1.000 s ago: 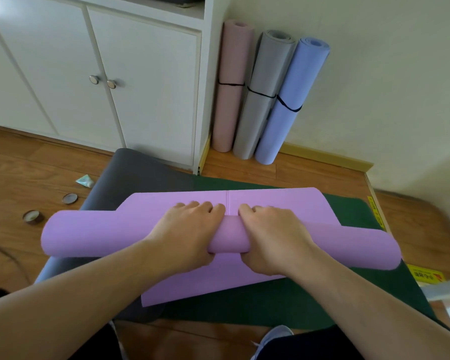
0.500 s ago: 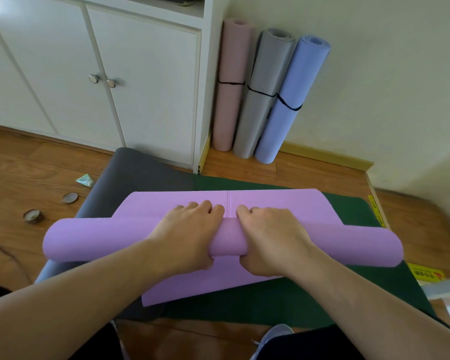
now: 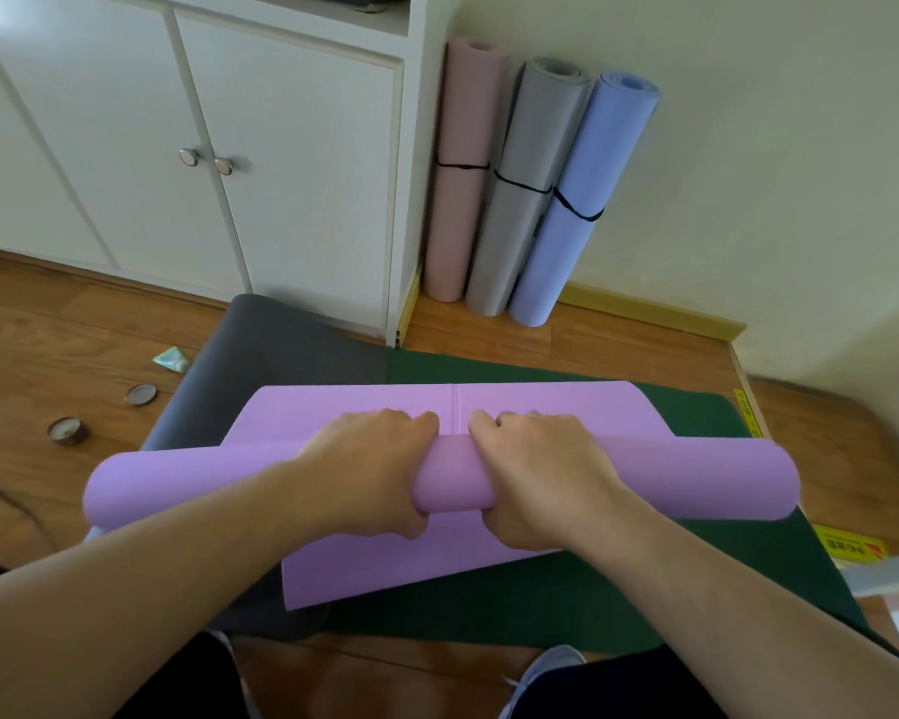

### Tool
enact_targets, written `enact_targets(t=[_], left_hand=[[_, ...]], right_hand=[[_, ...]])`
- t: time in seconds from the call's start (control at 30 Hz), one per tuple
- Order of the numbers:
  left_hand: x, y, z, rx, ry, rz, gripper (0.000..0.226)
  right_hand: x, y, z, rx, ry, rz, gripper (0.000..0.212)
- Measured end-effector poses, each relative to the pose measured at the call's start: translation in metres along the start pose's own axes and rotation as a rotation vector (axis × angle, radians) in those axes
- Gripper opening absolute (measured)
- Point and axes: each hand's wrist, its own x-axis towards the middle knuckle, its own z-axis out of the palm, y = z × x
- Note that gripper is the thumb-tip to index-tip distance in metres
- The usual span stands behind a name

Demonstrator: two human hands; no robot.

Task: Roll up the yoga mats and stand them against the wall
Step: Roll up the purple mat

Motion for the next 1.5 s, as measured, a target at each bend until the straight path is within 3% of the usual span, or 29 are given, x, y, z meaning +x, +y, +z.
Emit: enact_targets(t=[0.1, 0.2, 0.3, 0.37, 0.47, 0.53, 0.7, 0.9, 1.07, 1.23, 1.4, 1.5], left_hand=[[-0.001, 0.008, 0.008, 0.106, 0.106, 0.02, 0.051], [0.003, 0.006, 0.005, 0.059, 0.094, -0.002, 0.048], [0.007, -0.005, -0.005, -0.04, 0.041, -0.036, 0.055], [0.008, -0.009, -0.007, -0.089, -0.006, -0.042, 0.057], [0.006, -0.005, -0.002, -0.073, -0.071, -0.028, 0.057], [0.004, 0.001, 0.003, -0.003, -0.034, 0.002, 0.057], [0.005, 0.005, 0.006, 0.106, 0.082, 0.033, 0.055], [0.006, -0.006, -0.01, -0.057, 0.019, -0.014, 0.058], [0.001, 0.002, -0.003, 0.034, 0.065, 0.007, 0.056], [0.003, 0.007, -0.001, 0.097, 0.109, 0.008, 0.052], [0.005, -0.006, -0.012, -0.067, -0.001, -0.036, 0.056], [0.002, -0.003, -0.009, -0.073, -0.027, -0.021, 0.061]], right_hand=[[0.0, 0.004, 0.0, 0.039, -0.035, 0.023, 0.04], [0.0, 0.004, 0.002, 0.059, -0.018, 0.017, 0.047], [-0.001, 0.004, 0.001, -0.019, 0.064, -0.012, 0.077], [-0.001, 0.002, -0.001, -0.05, 0.028, 0.015, 0.087], [-0.001, -0.001, 0.002, -0.022, 0.003, 0.011, 0.053], [-0.001, 0.002, 0.003, -0.006, 0.006, 0.006, 0.041], [0.0, 0.005, 0.003, 0.064, -0.037, 0.037, 0.046], [-0.003, 0.003, -0.006, -0.047, 0.024, -0.015, 0.089], [0.002, 0.001, -0.002, -0.04, 0.016, 0.019, 0.064], [-0.001, 0.004, -0.001, 0.032, 0.017, 0.034, 0.059], [-0.002, 0.001, -0.001, -0.046, 0.106, -0.036, 0.078], [-0.001, -0.001, 0.0, -0.041, 0.088, -0.026, 0.065]])
